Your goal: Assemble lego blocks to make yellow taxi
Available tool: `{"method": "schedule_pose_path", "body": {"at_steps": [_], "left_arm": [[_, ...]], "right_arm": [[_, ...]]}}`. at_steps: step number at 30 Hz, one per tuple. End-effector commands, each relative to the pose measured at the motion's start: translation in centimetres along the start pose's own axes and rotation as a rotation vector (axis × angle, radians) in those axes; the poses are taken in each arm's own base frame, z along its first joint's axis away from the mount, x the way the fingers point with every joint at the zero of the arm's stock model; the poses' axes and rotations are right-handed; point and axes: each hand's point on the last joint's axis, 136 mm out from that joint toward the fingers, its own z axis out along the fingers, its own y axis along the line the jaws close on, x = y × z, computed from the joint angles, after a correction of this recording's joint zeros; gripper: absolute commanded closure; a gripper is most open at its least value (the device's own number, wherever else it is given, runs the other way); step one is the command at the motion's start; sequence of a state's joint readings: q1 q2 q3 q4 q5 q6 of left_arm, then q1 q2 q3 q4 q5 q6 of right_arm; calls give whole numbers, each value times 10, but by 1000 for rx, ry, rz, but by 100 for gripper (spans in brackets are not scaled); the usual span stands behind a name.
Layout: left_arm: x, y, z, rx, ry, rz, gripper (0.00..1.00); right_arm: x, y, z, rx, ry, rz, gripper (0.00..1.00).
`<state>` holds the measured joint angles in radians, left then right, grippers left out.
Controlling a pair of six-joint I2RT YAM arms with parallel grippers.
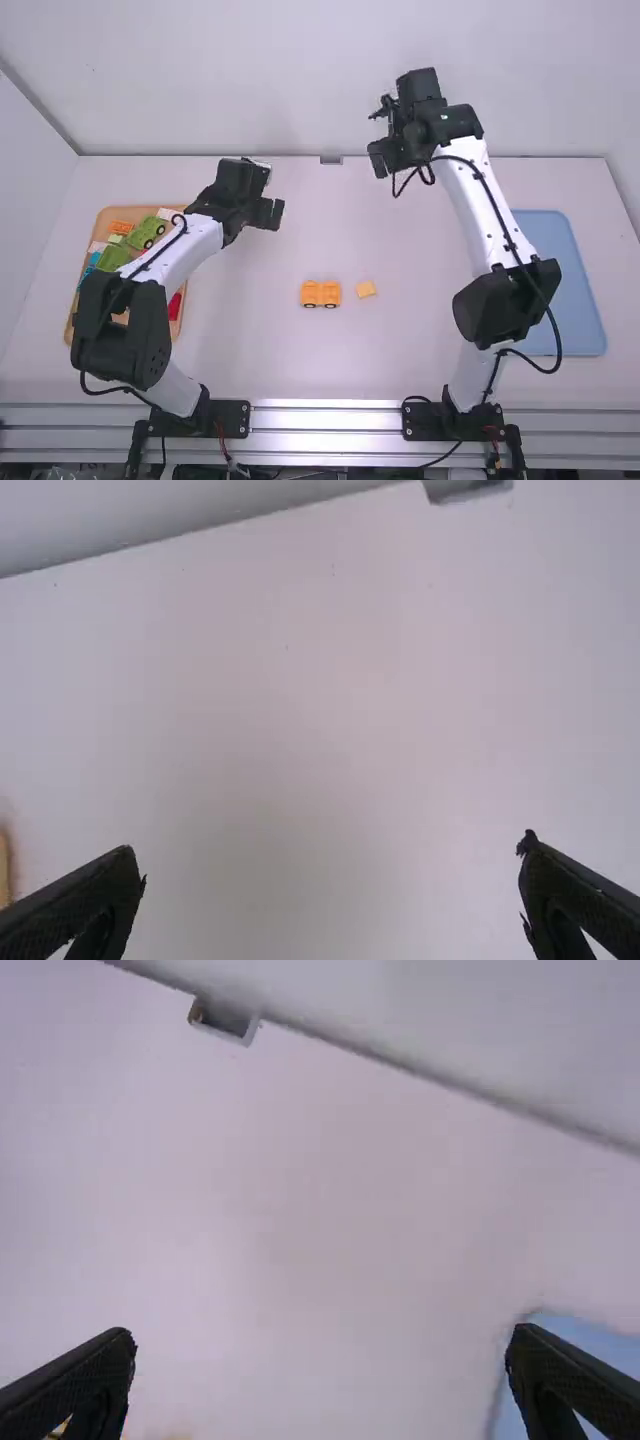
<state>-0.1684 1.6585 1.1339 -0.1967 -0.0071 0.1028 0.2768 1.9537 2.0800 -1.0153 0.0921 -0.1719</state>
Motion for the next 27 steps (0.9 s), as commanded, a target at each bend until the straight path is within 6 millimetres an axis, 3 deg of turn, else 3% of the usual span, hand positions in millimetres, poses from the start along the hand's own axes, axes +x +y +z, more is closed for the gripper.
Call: {"method": "schedule_pose_path", "body": {"at_steps": [1,5,10,13,21,27], "left_arm": [[8,-16,0,89,17,195,1],[19,-61,-10,364,-32,469,1],[35,-105,-31,648,-182,744,1],[58,-138,-52,859,-376,922,1],[89,-159,-69,1012,-500,924,1],[113,-167,-66,1076,-510,839,1]], "right_arm": [[-10,0,-8,30,-32,-253,1],[7,34,-4,-189,-29,-498,1],[31,62,3,-473,-79,-550,1],[54,73,17,-650,-155,-616,1],[83,80,56,-721,-235,-636,1],[129,106,63,-857,-310,-828,1]]}}
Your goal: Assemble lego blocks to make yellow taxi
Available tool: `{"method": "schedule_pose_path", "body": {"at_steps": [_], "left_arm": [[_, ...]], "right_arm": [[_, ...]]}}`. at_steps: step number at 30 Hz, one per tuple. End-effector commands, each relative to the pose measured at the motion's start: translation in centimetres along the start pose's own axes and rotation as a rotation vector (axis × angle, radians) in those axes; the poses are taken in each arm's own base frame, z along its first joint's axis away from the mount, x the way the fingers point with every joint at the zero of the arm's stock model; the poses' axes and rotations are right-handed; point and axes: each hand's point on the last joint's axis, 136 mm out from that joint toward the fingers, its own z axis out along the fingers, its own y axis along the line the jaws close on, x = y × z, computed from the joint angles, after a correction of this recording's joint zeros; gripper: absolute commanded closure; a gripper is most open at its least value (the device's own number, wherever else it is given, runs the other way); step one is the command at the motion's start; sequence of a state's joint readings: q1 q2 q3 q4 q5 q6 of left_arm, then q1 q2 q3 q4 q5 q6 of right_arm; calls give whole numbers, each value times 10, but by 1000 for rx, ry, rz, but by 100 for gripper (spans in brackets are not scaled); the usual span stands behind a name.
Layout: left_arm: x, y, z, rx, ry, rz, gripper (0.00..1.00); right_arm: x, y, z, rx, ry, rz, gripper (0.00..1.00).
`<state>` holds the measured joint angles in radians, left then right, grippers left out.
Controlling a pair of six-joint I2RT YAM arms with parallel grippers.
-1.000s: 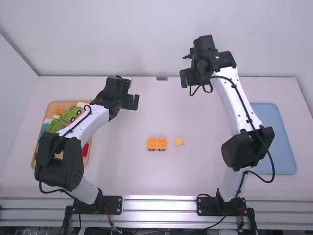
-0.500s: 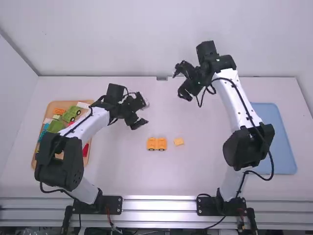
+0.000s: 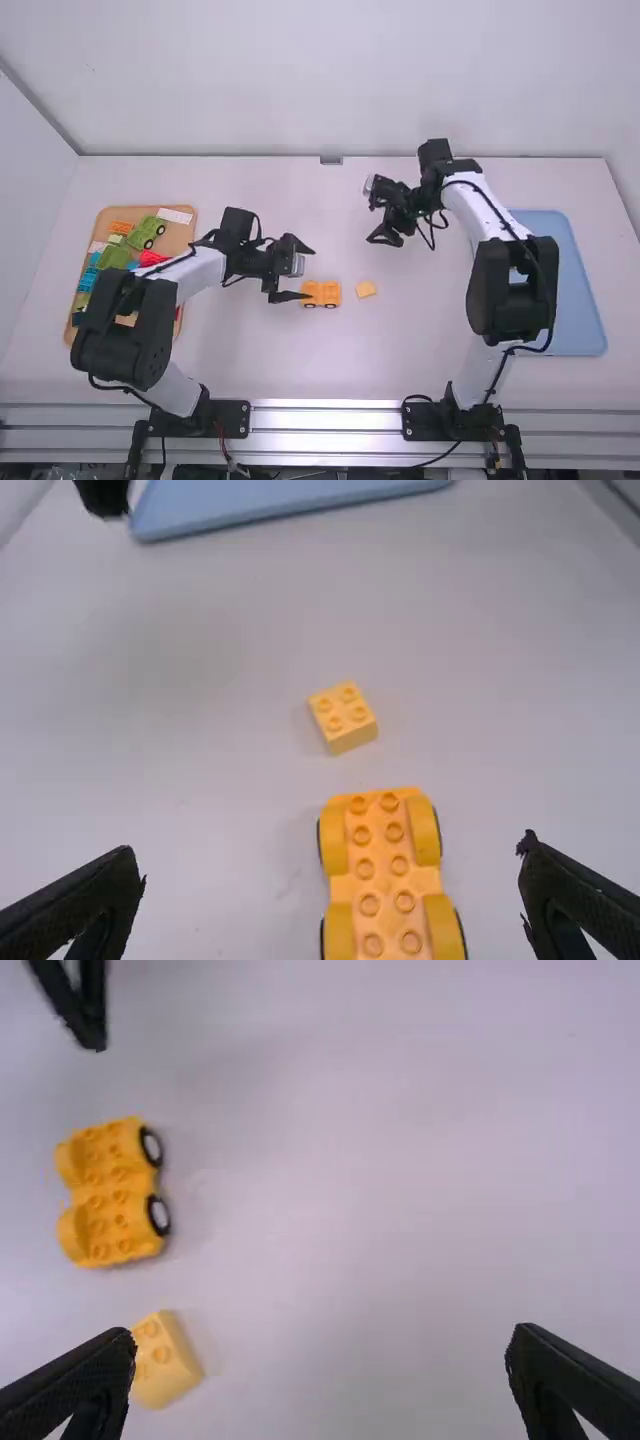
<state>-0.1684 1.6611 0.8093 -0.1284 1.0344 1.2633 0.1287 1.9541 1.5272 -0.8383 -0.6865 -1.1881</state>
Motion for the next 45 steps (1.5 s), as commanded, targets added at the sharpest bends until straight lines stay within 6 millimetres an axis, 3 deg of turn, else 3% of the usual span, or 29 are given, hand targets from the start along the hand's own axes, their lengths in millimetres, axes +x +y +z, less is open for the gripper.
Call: {"method": "schedule_pose_path", "body": {"at_steps": [1,10,17,20,25,34,40,45], "left_arm": [[1,-15,5,41,-80,-68,1],[22,-10,15,12,-66,-185,1],[19,-6,16,5,-84,-180,1],[17,-6,16,9,-92,-179,1],[14,-8,15,18,-110,-180,1],[14,-9,15,21,-110,-185,1],[16,-7,16,16,-99,-234,1],[17,-10,16,21,-96,-244,1]], "right_arm": [[1,23,11,-77,-89,-156,1],[40,79,35,-189,-259,-293,1],[69,89,81,-201,-298,-218,1],[75,88,88,-212,-296,-208,2],[89,83,95,-218,-288,-168,25],[103,84,97,-222,-303,-160,41],[108,84,98,-224,-273,-163,64],[107,91,103,-240,-270,-176,66]]}}
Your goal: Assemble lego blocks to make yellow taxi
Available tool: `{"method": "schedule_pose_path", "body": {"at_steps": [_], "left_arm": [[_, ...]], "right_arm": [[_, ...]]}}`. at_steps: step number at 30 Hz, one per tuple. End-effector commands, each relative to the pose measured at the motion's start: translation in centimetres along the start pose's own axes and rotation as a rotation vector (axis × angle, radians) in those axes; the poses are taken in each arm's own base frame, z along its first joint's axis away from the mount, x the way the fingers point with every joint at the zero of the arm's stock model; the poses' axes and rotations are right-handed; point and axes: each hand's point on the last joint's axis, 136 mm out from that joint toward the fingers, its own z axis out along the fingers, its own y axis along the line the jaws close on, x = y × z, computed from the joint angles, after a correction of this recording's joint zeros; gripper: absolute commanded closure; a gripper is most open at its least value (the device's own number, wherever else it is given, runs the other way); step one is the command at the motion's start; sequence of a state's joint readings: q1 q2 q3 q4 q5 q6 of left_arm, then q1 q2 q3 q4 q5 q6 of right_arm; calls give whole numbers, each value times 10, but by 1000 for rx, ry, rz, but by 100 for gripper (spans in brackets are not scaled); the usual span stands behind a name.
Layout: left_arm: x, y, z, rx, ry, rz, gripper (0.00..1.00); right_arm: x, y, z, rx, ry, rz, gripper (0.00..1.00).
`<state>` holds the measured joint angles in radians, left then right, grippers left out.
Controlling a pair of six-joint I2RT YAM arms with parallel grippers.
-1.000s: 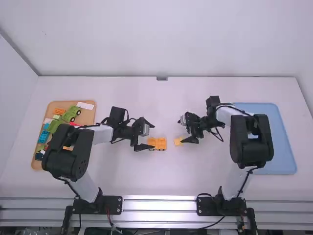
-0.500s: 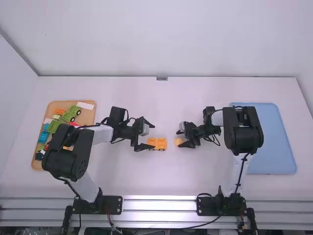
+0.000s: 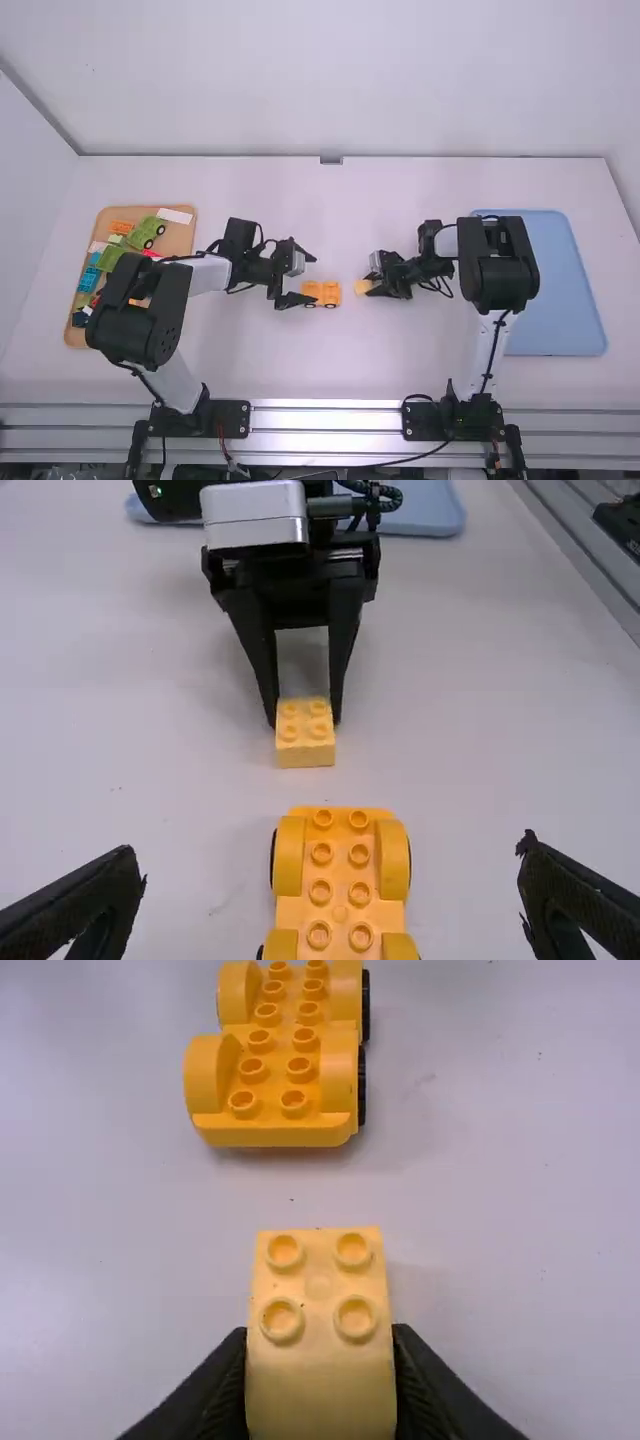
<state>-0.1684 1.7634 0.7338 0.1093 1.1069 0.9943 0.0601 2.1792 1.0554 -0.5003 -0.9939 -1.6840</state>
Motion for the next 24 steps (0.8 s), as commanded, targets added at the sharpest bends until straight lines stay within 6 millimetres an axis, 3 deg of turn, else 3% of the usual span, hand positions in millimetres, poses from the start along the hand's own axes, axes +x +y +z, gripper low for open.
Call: {"method": "schedule_pose_path", "body": {"at_steps": [1,7,14,24], "left_arm": [[1,-4,0,16,-14,-29,1],[26,-1,0,-44,92,-42,1],[36,-13,7,-34,95,-25,1],[50,-16,12,-26,100,-42,1]], "right_arm": [[2,4,6,-20,3,1,66],[-10,3,-1,-44,-22,8,66],[-52,14,-27,-135,-116,-86,73],[-102,-10,-57,-71,-188,-128,77]]}}
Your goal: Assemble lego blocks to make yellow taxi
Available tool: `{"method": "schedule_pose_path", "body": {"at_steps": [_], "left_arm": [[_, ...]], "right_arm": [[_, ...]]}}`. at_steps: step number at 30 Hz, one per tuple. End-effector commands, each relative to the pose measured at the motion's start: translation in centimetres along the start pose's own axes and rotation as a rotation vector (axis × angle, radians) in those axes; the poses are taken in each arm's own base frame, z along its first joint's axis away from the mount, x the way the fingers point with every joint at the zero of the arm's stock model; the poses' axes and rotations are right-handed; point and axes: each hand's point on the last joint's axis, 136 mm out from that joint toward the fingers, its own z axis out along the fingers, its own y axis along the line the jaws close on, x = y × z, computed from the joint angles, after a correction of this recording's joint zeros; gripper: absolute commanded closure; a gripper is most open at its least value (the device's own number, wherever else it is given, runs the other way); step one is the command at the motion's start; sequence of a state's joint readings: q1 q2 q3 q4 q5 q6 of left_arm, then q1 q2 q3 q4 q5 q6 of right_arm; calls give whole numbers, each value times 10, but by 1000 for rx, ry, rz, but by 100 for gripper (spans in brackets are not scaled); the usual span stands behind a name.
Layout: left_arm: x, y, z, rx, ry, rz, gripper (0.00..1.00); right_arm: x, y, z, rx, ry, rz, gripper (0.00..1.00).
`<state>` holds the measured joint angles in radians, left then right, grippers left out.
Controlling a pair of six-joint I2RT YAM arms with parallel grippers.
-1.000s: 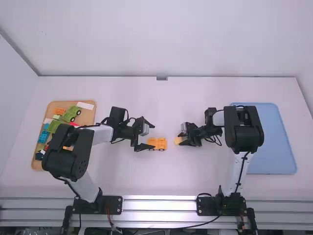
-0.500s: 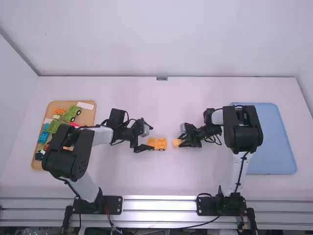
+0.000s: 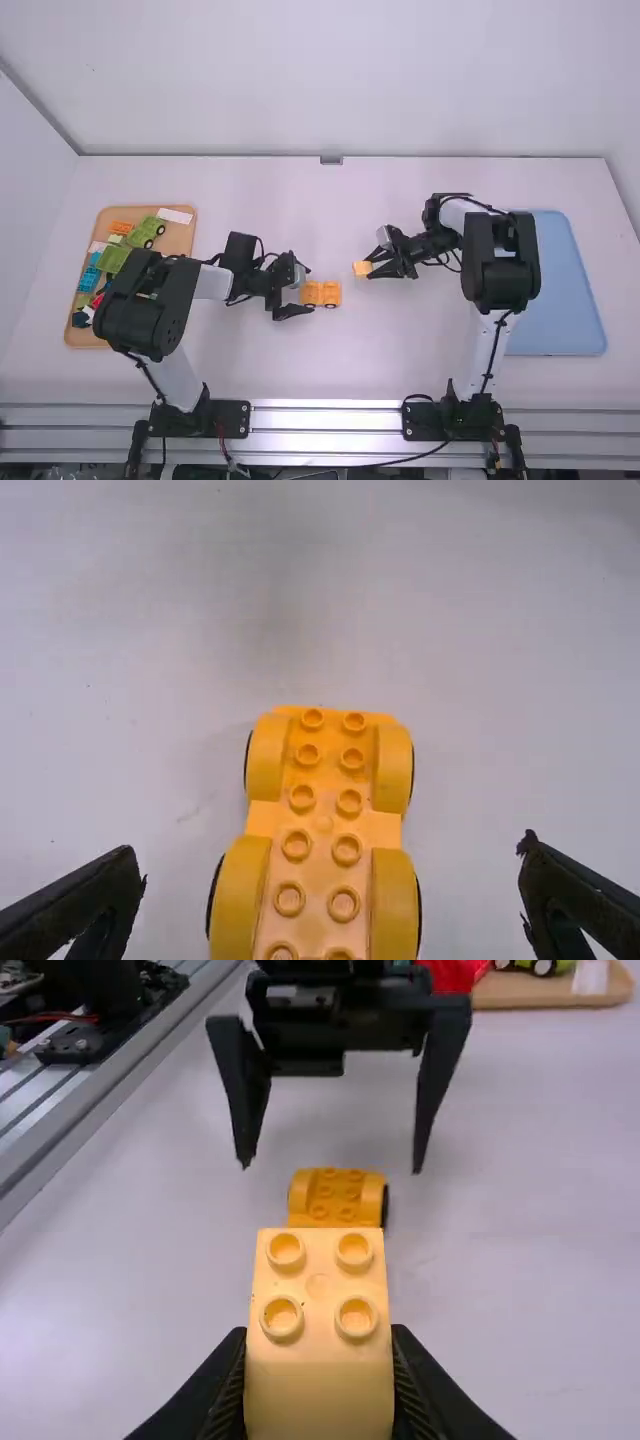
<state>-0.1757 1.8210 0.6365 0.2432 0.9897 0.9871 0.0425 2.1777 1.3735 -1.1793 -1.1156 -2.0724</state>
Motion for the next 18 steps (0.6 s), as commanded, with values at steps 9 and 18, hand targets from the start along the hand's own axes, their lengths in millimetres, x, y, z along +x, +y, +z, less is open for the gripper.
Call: {"method": "schedule_pose_path", "body": {"at_steps": [9,18], "left_arm": [[5,-7,5,27,-5,-22,1],[4,-5,5,19,-9,-8,1]], "right_arm": [[-49,-20,-20,123,138,-135,77],[-43,-13,13,176,253,-117,78]]}}
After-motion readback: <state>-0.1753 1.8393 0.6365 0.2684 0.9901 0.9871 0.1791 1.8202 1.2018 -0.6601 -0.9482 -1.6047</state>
